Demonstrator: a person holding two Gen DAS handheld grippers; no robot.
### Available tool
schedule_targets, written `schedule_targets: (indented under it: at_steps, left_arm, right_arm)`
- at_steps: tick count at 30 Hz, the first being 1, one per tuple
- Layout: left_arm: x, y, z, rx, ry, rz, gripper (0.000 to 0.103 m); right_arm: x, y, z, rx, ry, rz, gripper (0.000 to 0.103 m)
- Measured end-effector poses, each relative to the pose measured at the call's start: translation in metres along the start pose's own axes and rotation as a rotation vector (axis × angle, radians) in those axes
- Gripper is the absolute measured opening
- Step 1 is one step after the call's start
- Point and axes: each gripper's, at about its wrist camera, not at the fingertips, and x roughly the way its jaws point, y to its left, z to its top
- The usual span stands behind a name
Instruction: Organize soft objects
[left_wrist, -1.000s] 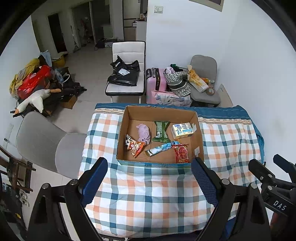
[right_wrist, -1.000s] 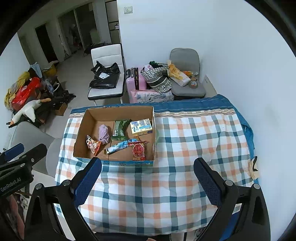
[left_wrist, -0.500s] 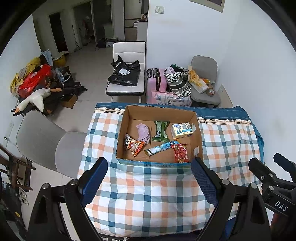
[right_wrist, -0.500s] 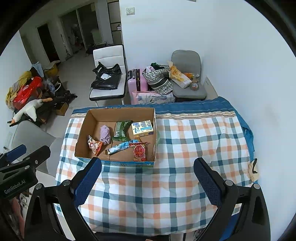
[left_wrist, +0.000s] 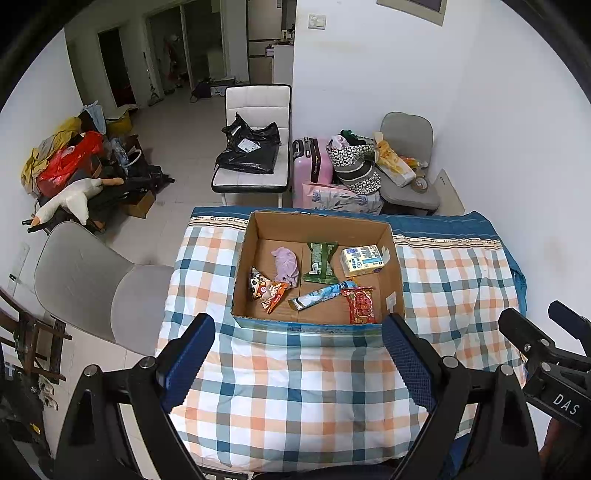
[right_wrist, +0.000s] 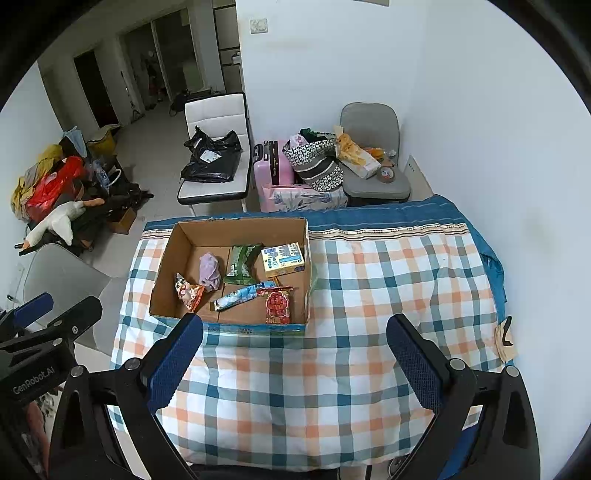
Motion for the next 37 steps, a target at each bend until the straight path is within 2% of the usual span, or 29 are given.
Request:
schedule_targets:
  at_steps: [14, 37]
  left_arm:
    - [-0.003, -0.003, -0.002, 0.004, 0.007, 0.002, 0.093]
    - [-0.006, -0.009, -0.006, 0.0, 0.008, -0.007, 0.093]
  right_arm:
    - [-0.005, -0.002, 0.016, -0.002, 0.002, -0.006, 0.101]
    - [-0.006, 0.001, 0.012, -0.002, -0.005, -0.009, 0.101]
